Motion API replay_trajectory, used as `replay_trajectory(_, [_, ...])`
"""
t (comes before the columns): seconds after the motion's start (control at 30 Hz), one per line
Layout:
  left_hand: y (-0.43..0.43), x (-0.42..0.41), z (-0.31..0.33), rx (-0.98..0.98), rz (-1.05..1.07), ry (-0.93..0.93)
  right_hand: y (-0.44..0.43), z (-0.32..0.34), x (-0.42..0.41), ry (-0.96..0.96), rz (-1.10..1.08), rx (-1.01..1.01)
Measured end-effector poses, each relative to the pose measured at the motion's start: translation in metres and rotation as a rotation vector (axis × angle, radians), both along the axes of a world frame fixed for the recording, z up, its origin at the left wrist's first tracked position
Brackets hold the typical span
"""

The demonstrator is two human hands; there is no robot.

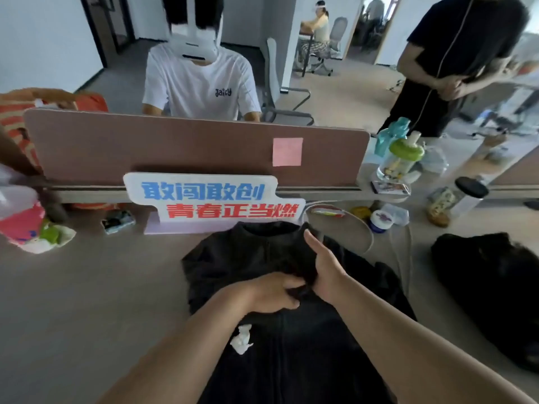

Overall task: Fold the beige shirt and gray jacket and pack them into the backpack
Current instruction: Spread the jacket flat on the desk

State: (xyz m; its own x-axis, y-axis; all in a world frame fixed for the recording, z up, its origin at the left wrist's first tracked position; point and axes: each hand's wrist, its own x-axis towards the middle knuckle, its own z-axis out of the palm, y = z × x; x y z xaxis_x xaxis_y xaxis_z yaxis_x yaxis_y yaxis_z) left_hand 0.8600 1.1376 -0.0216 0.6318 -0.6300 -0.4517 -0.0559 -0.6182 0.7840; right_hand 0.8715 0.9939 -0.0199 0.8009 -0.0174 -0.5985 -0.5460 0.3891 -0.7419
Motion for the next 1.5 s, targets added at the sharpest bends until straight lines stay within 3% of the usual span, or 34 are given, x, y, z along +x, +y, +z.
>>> replay_trajectory(0.1, [-0.024,-0.003,-0.016,0.062,-0.02,0.049,-0.037,-0.035,-0.021,0.177,-0.009,-0.278])
replay_trajectory(0.2, [-0.031,0.006,-0.034,0.105,0.024,0.015,-0.061,-0.061,-0.035,0.274,-0.053,-0.373])
replay_trajectory(0.27, [-0.032,0.009,-0.044,0.16,-0.09,0.077,-0.069,-0.072,-0.036,0.297,-0.096,-0.402])
replay_trajectory(0.33, [-0.036,0.008,-0.054,0.226,-0.18,0.147,-0.07,-0.08,-0.032,0.274,-0.079,-0.607])
replay_trajectory(0.4, [-0.043,0.007,-0.058,0.234,-0.11,0.23,-0.066,-0.085,-0.027,0.213,0.029,-0.824])
replay_trajectory(0.47, [-0.05,0.006,-0.06,0.16,0.109,0.265,-0.055,-0.086,-0.023,0.192,0.182,-0.876])
replay_trajectory(0.57, [-0.046,0.012,-0.071,0.19,0.45,0.002,-0.046,-0.092,-0.023,0.266,0.471,-1.029])
replay_trajectory(0.63, [-0.035,0.019,-0.08,0.408,0.354,-0.243,-0.052,-0.095,-0.023,0.259,0.534,-1.107])
replay_trajectory(0.7, [-0.021,0.022,-0.089,0.649,0.198,-0.294,-0.061,-0.092,-0.021,0.211,0.43,-1.018])
replay_trajectory(0.77, [-0.007,0.024,-0.094,0.745,0.182,-0.171,-0.068,-0.082,-0.017,0.159,0.184,-0.772])
replay_trajectory(0.83, [0.007,0.028,-0.097,0.631,0.24,-0.107,-0.076,-0.073,-0.01,0.121,-0.097,-0.408])
replay_trajectory(0.9, [0.018,0.031,-0.091,0.408,0.37,-0.15,-0.09,-0.07,-0.002,0.117,-0.349,0.024])
replay_trajectory(0.93, [0.022,0.034,-0.085,0.327,0.476,-0.223,-0.097,-0.073,0.001,0.145,-0.431,0.142])
replay_trajectory(1.0, [0.028,0.04,-0.076,0.253,0.689,-0.342,-0.107,-0.076,0.002,0.233,-0.402,0.103])
replay_trajectory(1.07, [0.029,0.044,-0.072,0.252,0.754,-0.32,-0.11,-0.083,-0.004,0.34,-0.269,-0.061])
replay_trajectory(1.2, [0.034,0.046,-0.084,0.368,0.642,-0.163,-0.104,-0.093,-0.012,0.399,-0.158,-0.105])
replay_trajectory(1.27, [0.04,0.046,-0.093,0.421,0.645,-0.165,-0.098,-0.097,-0.007,0.359,-0.127,-0.156])
replay_trajectory(1.4, [0.057,0.044,-0.101,0.679,0.55,-0.303,-0.082,-0.107,0.003,0.321,0.131,-0.515])
replay_trajectory(1.5, [0.081,0.049,-0.099,0.665,0.435,-0.194,-0.074,-0.101,0.01,0.313,0.15,-0.485])
